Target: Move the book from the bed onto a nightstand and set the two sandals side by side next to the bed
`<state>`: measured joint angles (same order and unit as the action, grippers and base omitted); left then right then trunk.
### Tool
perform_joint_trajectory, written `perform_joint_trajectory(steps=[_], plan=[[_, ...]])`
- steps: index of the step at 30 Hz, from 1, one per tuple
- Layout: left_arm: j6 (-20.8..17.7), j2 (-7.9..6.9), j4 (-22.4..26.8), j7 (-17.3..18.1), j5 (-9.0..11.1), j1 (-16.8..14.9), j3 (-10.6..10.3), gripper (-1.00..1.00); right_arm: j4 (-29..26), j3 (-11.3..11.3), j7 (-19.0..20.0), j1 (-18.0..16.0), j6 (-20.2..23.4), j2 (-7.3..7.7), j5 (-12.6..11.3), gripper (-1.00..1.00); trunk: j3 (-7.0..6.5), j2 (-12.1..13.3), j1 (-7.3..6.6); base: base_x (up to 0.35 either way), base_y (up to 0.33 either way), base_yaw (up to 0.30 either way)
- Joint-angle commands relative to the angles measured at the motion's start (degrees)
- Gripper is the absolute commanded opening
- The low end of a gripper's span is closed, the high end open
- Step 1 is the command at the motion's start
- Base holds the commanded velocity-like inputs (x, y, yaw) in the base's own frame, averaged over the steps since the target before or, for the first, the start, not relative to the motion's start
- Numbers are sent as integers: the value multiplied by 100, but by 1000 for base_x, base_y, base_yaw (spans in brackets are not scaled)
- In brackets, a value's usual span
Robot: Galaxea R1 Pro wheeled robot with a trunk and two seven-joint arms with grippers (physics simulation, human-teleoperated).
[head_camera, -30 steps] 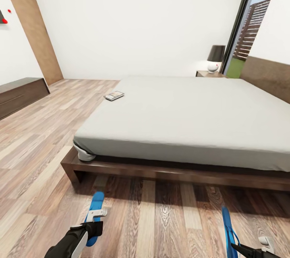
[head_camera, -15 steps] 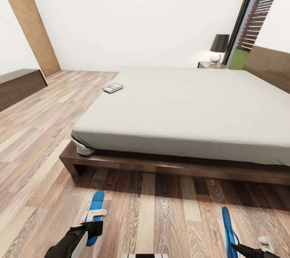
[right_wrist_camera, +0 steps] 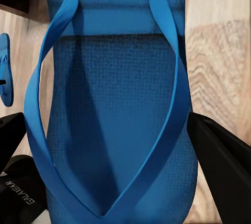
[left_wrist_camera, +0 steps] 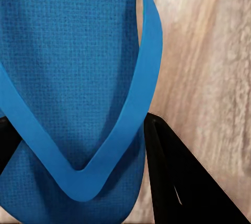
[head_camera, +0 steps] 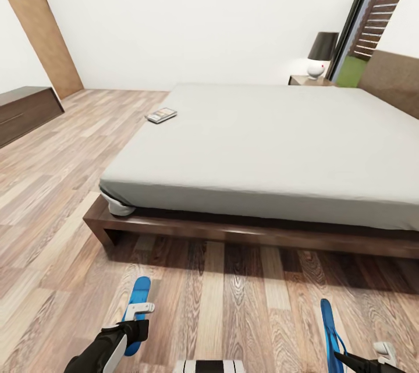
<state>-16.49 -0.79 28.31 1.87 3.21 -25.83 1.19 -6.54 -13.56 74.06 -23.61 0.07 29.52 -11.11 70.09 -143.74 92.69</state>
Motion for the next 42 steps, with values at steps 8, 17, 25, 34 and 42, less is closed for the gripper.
perform_joint_trajectory(steps=[8,17,25,34,42], plan=[[-38,0,16,31,21,0,12,-100,-702,-55,-9,-19,1951,15,-10,-100,182,-13,19,0,0,0],[-24,0,17,30,19,1,17,-100,-1669,-102,17,-21,2736,9,-332,-100,227,-15,24,0,0,0],[-21,-12,17,25,21,2,21,-100,-1709,-111,28,-21,2752,18,-347,-100,337,-22,37,0,0,0],[-13,-26,25,24,15,-1,21,-100,-1710,-103,29,-21,2753,10,-348,-100,515,-33,58,0,0,0],[-12,-34,26,33,13,1,21,-100,-1710,-103,24,-21,2753,7,-348,-100,515,-33,58,112,86,0]])
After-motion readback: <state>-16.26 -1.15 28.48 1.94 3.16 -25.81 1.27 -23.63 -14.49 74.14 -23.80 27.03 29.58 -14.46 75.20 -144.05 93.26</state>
